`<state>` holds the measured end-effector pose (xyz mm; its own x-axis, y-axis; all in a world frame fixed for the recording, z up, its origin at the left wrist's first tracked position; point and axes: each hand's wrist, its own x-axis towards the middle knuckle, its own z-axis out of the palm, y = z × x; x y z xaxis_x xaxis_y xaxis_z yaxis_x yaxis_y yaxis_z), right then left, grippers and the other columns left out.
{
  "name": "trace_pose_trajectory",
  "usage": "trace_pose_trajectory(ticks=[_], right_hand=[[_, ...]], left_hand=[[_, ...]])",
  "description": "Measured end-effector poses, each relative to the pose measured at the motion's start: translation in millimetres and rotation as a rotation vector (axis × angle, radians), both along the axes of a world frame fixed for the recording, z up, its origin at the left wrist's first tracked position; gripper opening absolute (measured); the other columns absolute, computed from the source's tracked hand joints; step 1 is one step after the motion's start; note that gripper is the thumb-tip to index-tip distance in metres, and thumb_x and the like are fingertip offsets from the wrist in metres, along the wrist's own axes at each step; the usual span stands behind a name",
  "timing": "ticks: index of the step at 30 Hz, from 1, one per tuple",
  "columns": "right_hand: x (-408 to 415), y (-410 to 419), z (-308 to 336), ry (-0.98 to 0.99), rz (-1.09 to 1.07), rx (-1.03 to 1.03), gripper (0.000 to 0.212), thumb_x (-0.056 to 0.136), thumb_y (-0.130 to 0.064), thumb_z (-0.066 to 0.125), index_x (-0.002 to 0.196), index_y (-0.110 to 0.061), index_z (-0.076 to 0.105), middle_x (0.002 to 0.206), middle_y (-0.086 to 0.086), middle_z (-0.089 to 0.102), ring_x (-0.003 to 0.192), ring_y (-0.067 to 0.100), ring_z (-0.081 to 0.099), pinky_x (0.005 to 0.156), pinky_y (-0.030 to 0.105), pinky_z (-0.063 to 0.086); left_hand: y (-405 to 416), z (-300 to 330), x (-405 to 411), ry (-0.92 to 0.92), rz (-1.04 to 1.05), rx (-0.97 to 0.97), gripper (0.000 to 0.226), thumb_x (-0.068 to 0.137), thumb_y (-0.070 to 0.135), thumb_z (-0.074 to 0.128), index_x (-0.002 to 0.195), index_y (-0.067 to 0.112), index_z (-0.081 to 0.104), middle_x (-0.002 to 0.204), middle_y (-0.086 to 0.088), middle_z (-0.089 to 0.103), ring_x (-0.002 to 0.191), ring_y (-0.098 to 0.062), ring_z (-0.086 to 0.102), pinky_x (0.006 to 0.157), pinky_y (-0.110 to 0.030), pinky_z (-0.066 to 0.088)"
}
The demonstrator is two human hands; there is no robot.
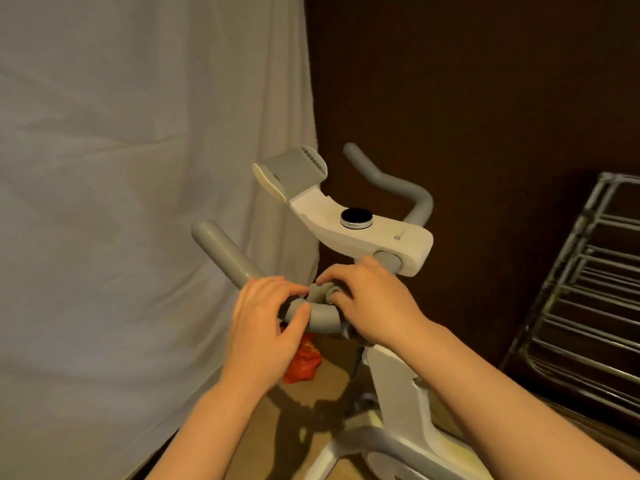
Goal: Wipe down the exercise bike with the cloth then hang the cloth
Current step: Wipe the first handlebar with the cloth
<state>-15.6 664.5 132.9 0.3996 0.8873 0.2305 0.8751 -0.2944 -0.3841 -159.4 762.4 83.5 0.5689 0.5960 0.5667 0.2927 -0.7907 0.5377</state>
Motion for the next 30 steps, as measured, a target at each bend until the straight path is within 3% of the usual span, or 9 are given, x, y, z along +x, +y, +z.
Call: trace_pose_trajectory(ticks=[4,7,9,12,16,19,23,26,30], right_hand=[[-13,-20,-22,0.055,-0.143,0.274,0.035,0.094,-0.031,0.058,0.129,-0.040,0.056,0.124,-0.014,0.057,0.115,0.011,0.043,0.090,0.023,0.036],[-28,-23,-32,0.107,-0.116,0.284,0.039,0.091,-0.044,0.059,0.130,-0.040,0.055,0.124,-0.018,0.049,0.113,0.005,0.035,0.090,0.019,0.031],[-20,-21,-30,0.103,-0.221,0.308,0.039,0.089,-0.047,0.060,0.128,-0.040,0.056,0.121,-0.017,0.051,0.114,0.007,0.038,0.088,0.021,0.034],[-29,-17,-33,0.124,-0.335,0.415,0.030,0.090,-0.041,0.062,0.120,-0.036,0.060,0.118,-0.015,0.057,0.111,0.009,0.043,0.088,0.025,0.039],[-36,-14,-33,0.045,-0.193,0.350,0.024,0.092,-0.031,0.061,0.116,-0.032,0.064,0.116,-0.014,0.057,0.112,0.007,0.039,0.089,0.024,0.038],[-9,-18,-37,0.150,-0.387,0.446,0.028,0.095,-0.022,0.058,0.121,-0.031,0.061,0.122,-0.010,0.056,0.113,0.012,0.042,0.092,0.025,0.040],[-13,-20,-55,0.243,-0.339,0.538,0.034,0.095,-0.019,0.057,0.125,-0.036,0.055,0.123,-0.015,0.051,0.114,0.009,0.045,0.094,0.025,0.042],[20,-13,-47,0.370,-0.388,0.581,0.041,0.095,-0.020,0.058,0.133,-0.034,0.051,0.129,-0.010,0.052,0.121,0.012,0.048,0.101,0.032,0.045],[28,-2,-48,0.283,-0.440,0.520,0.041,0.098,-0.022,0.054,0.137,-0.033,0.050,0.130,-0.010,0.049,0.119,0.012,0.045,0.090,0.026,0.045]], left_hand=[[6,1,-5,0.016,-0.059,0.008,0.023,0.085,0.045,0.050,0.097,0.034,0.066,0.098,0.021,0.060,0.105,-0.004,0.051,0.100,-0.048,0.041],[7,3,-5,0.031,-0.081,0.021,0.027,0.086,0.047,0.047,0.097,0.033,0.067,0.099,0.019,0.061,0.104,-0.005,0.050,0.099,-0.043,0.040],[8,4,-6,0.026,-0.095,0.016,0.028,0.086,0.049,0.046,0.097,0.034,0.067,0.098,0.020,0.060,0.102,-0.005,0.049,0.096,-0.038,0.040],[8,4,-7,0.012,-0.114,0.017,0.028,0.086,0.051,0.044,0.096,0.035,0.066,0.096,0.023,0.057,0.099,0.000,0.045,0.093,-0.031,0.035],[8,5,-8,0.012,-0.124,0.038,0.030,0.085,0.052,0.041,0.095,0.036,0.065,0.096,0.023,0.058,0.098,-0.001,0.045,0.092,-0.026,0.029],[5,5,-4,-0.006,-0.104,0.019,0.029,0.084,0.049,0.042,0.093,0.036,0.066,0.095,0.023,0.058,0.098,-0.001,0.043,0.093,-0.029,0.030],[-2,7,1,-0.021,-0.084,-0.037,0.011,0.086,0.029,0.059,0.089,0.037,0.066,0.090,0.029,0.055,0.096,0.001,0.040,0.097,-0.033,0.031],[-5,13,15,0.011,-0.118,-0.068,0.022,0.088,0.016,0.064,0.092,0.037,0.065,0.092,0.024,0.058,0.095,-0.002,0.047,0.094,-0.031,0.037],[-11,22,38,0.044,-0.158,-0.098,0.017,0.089,0.025,0.064,0.094,0.041,0.065,0.093,0.028,0.058,0.093,-0.001,0.049,0.085,-0.034,0.041]])
